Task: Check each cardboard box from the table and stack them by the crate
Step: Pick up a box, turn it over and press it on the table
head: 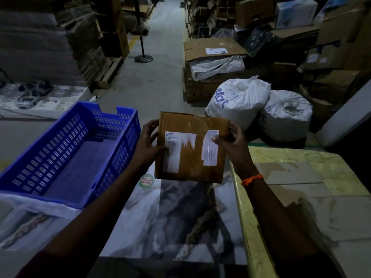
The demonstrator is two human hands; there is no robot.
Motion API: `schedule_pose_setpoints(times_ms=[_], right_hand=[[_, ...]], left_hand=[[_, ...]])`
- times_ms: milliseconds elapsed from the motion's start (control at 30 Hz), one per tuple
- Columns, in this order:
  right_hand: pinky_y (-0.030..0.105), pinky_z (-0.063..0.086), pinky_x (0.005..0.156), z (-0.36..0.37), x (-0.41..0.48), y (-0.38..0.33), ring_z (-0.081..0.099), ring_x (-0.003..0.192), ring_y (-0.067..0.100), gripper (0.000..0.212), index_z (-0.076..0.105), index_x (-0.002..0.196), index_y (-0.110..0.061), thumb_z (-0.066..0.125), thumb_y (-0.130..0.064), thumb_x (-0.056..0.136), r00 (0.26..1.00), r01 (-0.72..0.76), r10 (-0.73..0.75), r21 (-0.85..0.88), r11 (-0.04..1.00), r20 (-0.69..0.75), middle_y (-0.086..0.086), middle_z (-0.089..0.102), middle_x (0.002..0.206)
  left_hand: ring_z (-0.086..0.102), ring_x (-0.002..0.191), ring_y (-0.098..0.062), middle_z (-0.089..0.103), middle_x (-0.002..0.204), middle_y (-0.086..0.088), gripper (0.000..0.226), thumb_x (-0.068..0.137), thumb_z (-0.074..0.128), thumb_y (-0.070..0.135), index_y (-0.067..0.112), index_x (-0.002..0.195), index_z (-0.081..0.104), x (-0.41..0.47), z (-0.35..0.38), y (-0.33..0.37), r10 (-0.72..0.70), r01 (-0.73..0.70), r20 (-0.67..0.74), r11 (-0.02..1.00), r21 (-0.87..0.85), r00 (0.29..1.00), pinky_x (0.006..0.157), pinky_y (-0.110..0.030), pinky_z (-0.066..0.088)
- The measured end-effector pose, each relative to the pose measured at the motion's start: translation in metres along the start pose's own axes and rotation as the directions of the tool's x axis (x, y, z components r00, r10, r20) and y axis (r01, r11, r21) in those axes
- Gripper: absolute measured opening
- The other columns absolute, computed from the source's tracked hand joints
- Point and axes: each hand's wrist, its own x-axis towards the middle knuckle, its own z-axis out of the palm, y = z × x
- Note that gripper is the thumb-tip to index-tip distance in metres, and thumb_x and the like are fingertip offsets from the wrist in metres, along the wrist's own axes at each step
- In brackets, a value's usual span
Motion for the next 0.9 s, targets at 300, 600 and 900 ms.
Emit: schedule_pose_setpoints(times_ms=[300, 600, 900], right_hand=[[0.044, 0.055, 0.101, 0.016, -0.053, 0.031, 0.064, 0.12, 0.013, 0.049, 0.058, 0.124, -0.029, 0.08, -0.046, 0.084, 0.997, -0.015, 0.02, 0.073, 0.997, -0.079, -0.009, 0.067, 0.126], [0.04, 0.062, 0.086, 0.017, -0.107, 0.075, 0.072, 0.098, 0.012, 0.028, 0.072, 0.118, -0.017, 0.076, -0.029, 0.093, 0.985, -0.088, 0.086, -0.007, 0.996, -0.147, -0.003, 0.075, 0.106], [0.027, 0.054, 0.088, 0.008, -0.155, 0.105, 0.063, 0.108, 0.012, 0.036, 0.064, 0.119, -0.029, 0.078, -0.041, 0.088, 0.966, -0.186, 0.157, -0.129, 0.974, -0.205, -0.005, 0.061, 0.116]], left_hand=[[0.054, 0.131, -0.007, 0.051, 0.148, 0.011, 0.065, 0.089, 0.064, 0.065, 0.038, 0.146, 0.049, -0.046, -0.006, -0.037, -0.042, 0.046, -0.065, 0.998, 0.05, 0.997, 0.103, -0.043, 0.052], [0.068, 0.107, -0.014, 0.066, 0.118, 0.012, 0.053, 0.078, 0.067, 0.076, 0.043, 0.118, 0.063, -0.101, -0.002, -0.066, -0.269, 0.278, -0.158, 0.96, 0.04, 0.95, 0.089, -0.041, 0.059], [0.069, 0.102, -0.006, 0.07, 0.115, 0.006, 0.04, 0.089, 0.075, 0.041, 0.022, 0.122, 0.064, -0.162, 0.009, -0.082, -0.275, 0.295, -0.183, 0.951, 0.093, 0.944, 0.084, -0.028, 0.059]])
